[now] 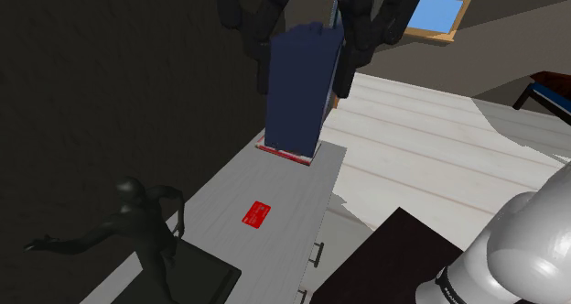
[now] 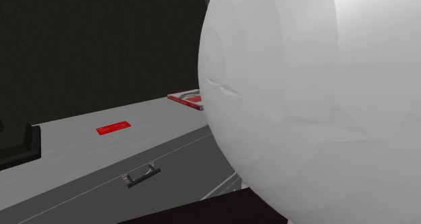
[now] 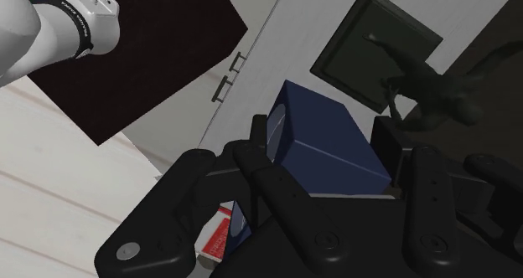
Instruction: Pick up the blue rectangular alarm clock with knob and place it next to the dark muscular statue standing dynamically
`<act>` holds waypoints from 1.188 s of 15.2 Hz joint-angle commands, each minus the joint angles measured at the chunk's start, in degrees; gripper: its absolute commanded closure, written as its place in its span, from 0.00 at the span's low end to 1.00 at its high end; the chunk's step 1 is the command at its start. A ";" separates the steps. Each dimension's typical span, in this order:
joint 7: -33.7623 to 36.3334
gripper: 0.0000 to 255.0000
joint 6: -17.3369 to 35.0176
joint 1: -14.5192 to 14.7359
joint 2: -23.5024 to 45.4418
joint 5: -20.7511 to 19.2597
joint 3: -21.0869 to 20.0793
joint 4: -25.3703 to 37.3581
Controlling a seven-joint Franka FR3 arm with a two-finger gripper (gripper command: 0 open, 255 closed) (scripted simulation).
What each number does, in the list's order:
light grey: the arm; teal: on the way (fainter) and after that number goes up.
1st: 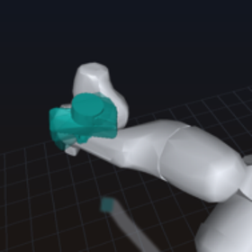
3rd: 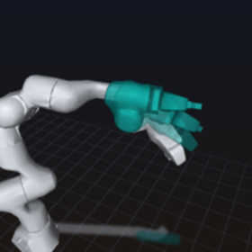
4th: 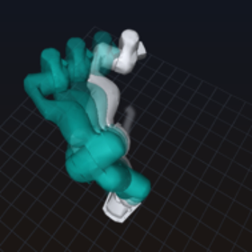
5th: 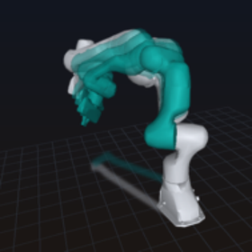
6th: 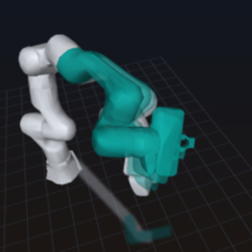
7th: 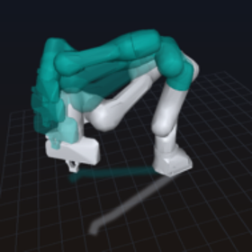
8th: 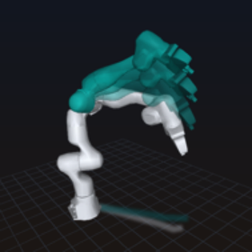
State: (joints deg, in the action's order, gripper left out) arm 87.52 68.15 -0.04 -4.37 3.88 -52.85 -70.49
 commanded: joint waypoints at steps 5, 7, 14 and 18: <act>13.53 1.00 -1.19 9.74 12.33 -11.41 -8.15 7.96; 11.83 1.00 1.42 7.04 9.38 -8.47 -7.62 3.82; 6.61 1.00 8.76 2.52 0.98 -0.84 -4.54 -7.88; 4.49 1.00 12.27 2.02 -2.40 1.90 -2.77 -13.36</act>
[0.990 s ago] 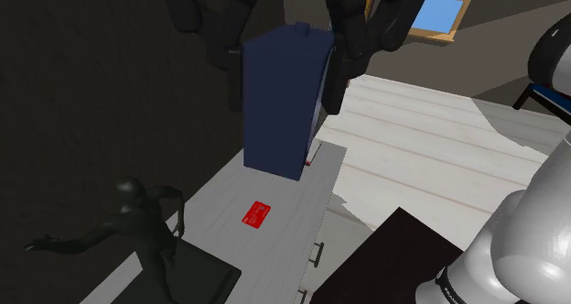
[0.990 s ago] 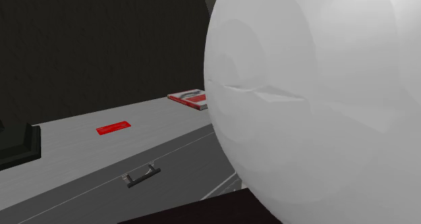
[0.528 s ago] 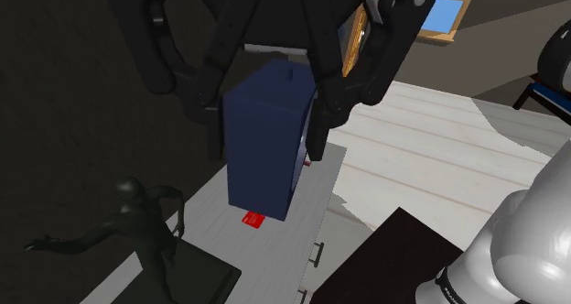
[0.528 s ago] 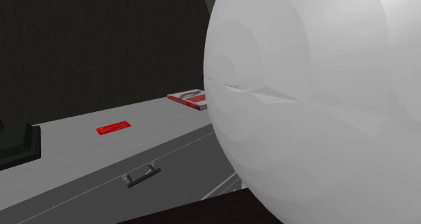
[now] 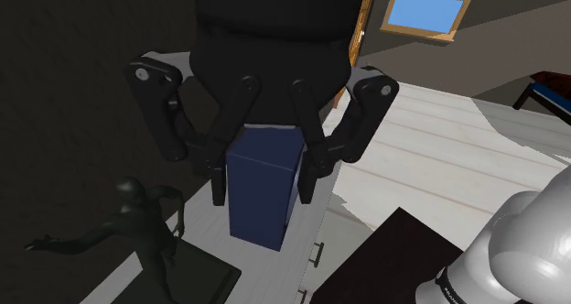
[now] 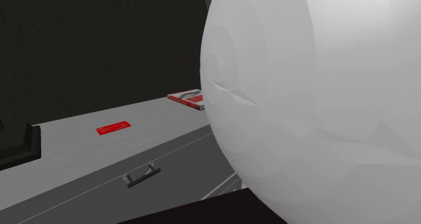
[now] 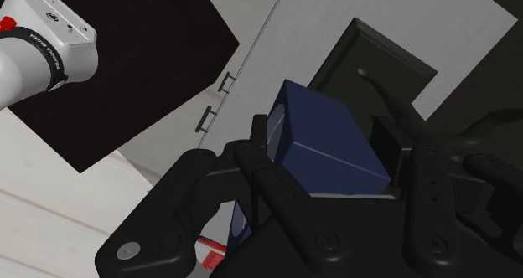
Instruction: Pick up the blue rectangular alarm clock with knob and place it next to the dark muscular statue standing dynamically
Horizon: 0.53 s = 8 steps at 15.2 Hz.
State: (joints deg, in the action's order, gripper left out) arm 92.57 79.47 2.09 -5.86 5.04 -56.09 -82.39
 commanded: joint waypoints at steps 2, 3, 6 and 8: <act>-1.42 1.00 2.62 -0.16 -2.28 1.80 1.19 -3.99; -1.81 1.00 3.44 -0.14 -2.90 2.27 1.52 -5.21; -2.82 1.00 5.83 -0.01 -4.53 3.48 2.32 -8.69; -3.39 1.00 7.40 0.12 -5.44 4.16 2.74 -10.89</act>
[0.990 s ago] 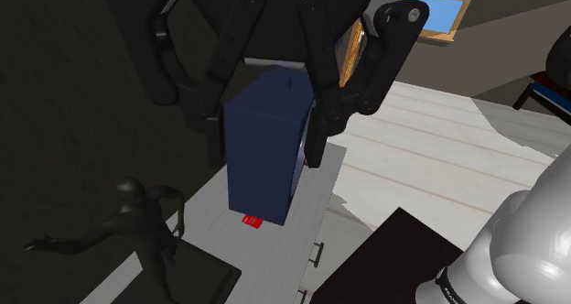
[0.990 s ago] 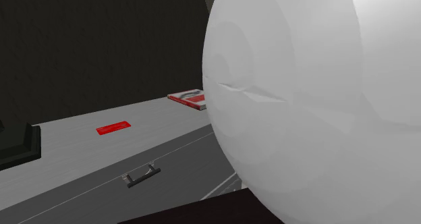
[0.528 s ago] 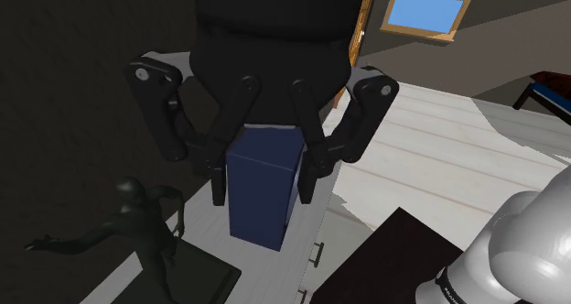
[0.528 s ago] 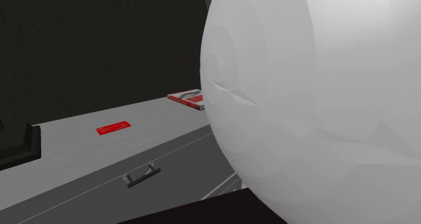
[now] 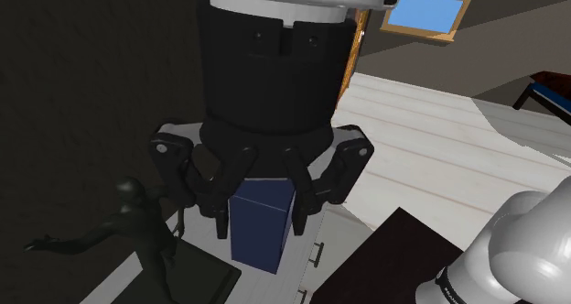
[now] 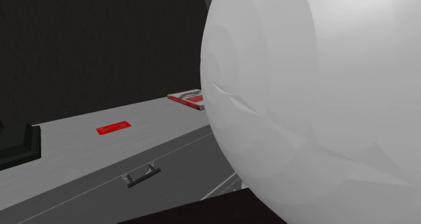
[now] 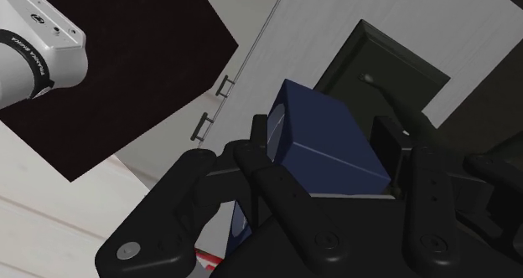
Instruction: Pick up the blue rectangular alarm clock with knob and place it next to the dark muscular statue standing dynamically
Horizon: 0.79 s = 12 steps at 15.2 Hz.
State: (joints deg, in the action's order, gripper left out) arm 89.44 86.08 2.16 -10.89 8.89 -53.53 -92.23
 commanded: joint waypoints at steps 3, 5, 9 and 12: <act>-0.98 1.00 3.11 0.28 -1.58 1.16 0.65 -4.18; -1.38 1.00 4.64 0.45 -2.21 1.63 0.87 -6.18; -2.02 1.00 7.68 0.76 -3.21 2.41 1.10 -9.95; -2.38 1.00 9.95 0.98 -3.73 2.85 1.11 -12.61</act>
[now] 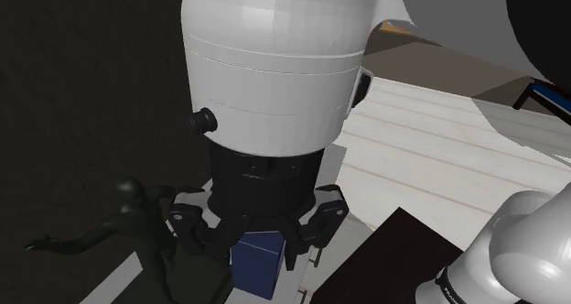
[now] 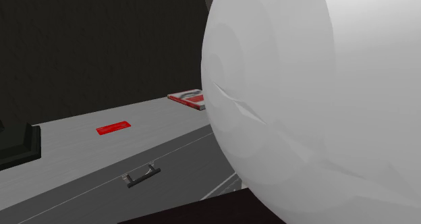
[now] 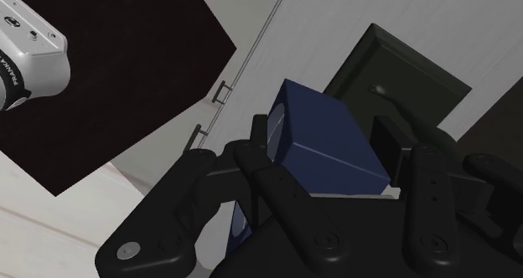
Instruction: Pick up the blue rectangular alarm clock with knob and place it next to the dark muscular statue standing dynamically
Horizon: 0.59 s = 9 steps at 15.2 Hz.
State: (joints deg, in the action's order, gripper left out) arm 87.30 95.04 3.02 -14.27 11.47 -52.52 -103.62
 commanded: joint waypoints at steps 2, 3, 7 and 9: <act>-0.44 1.00 2.51 0.24 -0.59 0.51 0.04 -2.92; -0.52 1.00 3.27 0.30 -0.69 0.62 -0.01 -3.75; -0.73 1.00 6.31 0.49 -0.87 0.93 -0.32 -6.92; -0.78 1.00 7.84 0.56 -0.85 1.02 -0.55 -8.43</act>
State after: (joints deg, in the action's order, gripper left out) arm 86.56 102.11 3.61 -15.25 12.54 -52.94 -111.40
